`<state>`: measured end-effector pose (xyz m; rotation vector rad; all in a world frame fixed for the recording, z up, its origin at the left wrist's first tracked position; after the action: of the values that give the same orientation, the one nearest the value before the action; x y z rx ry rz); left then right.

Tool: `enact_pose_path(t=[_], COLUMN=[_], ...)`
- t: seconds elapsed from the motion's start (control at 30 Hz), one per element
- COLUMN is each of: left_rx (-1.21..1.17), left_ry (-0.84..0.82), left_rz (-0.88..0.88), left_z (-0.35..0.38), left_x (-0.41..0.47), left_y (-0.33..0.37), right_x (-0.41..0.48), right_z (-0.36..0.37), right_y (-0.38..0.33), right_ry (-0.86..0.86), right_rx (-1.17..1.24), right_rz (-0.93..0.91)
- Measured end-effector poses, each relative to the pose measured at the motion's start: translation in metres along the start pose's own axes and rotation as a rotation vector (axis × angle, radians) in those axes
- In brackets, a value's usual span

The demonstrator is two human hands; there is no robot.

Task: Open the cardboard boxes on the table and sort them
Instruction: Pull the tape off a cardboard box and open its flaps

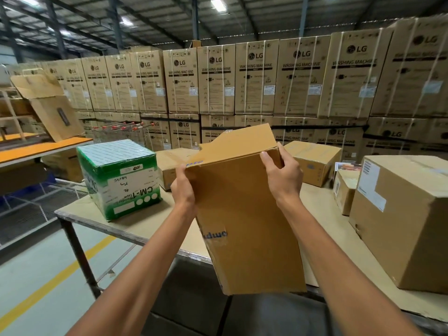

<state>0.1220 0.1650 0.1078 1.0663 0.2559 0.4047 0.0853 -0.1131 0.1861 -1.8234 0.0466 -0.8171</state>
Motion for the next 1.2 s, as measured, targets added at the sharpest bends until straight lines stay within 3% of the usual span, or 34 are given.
enact_pose_path(t=[0.27, 0.4, 0.53, 0.7, 0.9, 0.97, 1.07, 1.13, 1.2], left_rx=[-0.192, -0.236, -0.213, -0.097, 0.100, 0.116, 0.152, 0.211, 0.429], left_ry=[0.001, 0.080, 0.192, 0.286, 0.160, 0.085, 0.005, -0.011, -0.039], left_rz=[-0.159, -0.348, -0.425, -0.583, -0.847, -0.831, -0.671, -0.521, -0.271], left_z=[-0.013, -0.043, -0.067, -0.100, -0.103, -0.089, -0.072, -0.064, -0.053], left_x=[0.001, -0.006, -0.021, -0.006, -0.018, -0.013, 0.010, 0.023, 0.034], left_y=[-0.053, -0.117, -0.156, -0.195, -0.214, -0.201, -0.168, -0.144, -0.117], right_x=[0.005, -0.001, -0.013, -0.030, -0.057, -0.064, -0.065, -0.065, -0.063], right_z=[0.022, 0.058, 0.077, 0.082, 0.108, 0.116, 0.120, 0.119, 0.116], right_y=[-0.040, -0.024, 0.023, 0.104, 0.143, 0.153, 0.158, 0.157, 0.149], right_ry=[-0.168, -0.456, -0.691, -0.826, -0.925, -0.935, -0.933, -0.932, -0.876], right_rx=[-0.351, -0.547, -0.712, -0.930, -1.043, -1.077, -1.079, -1.074, -0.979], right_rz=[-0.282, -0.406, -0.331, -0.013, -0.102, -0.140, -0.148, -0.155, -0.155])
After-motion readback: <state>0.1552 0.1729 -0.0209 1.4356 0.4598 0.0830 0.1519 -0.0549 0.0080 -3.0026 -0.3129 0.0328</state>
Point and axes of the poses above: each hand's wrist, its own x-axis towards the middle knuckle, its own z-axis out of the palm, y = z × x, the point moved 9 cm from there along x, towards the middle knuckle, and after that the axes turned 3 degrees about -x, right-handed, at the moved point
